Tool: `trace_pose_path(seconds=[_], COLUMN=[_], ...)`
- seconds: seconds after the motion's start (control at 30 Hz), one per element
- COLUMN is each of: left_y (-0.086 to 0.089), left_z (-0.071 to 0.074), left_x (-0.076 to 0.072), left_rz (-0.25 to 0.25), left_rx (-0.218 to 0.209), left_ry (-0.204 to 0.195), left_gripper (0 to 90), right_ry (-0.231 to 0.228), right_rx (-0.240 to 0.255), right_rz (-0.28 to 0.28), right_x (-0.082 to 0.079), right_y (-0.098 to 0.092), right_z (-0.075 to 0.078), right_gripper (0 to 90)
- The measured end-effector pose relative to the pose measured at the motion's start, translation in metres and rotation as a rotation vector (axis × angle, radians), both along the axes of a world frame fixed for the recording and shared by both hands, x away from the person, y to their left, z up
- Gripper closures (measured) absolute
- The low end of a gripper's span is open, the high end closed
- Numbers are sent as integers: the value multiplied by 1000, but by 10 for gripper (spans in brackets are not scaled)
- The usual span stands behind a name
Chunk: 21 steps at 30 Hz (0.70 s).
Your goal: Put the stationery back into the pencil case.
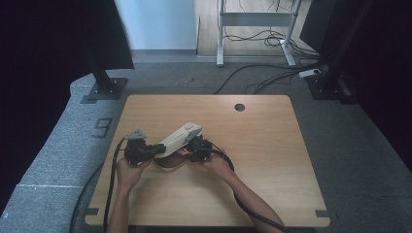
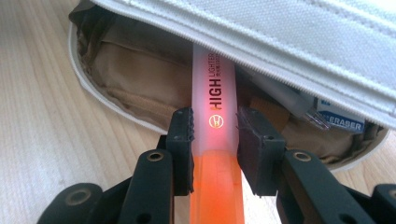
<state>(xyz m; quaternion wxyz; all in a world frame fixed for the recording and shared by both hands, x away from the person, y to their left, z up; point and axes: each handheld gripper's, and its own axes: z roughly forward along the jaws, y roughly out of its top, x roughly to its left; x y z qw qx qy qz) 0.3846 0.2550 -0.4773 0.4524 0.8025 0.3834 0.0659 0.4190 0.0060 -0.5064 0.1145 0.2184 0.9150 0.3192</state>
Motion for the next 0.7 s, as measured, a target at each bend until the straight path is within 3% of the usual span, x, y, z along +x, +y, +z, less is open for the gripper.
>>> trace_pose_path(seconds=[0.37, 0.7], left_y=[2, 1], left_z=[0, 0], left_x=[0, 1], left_rz=[16, 3], left_rx=[-8, -20], left_ry=[-1, 5], left_gripper=[792, 792], right_ry=[5, 15], right_rx=[7, 12], right_rz=[14, 83], right_x=[6, 3], right_y=[8, 28], right_z=[-2, -4], right_gripper=[654, 654])
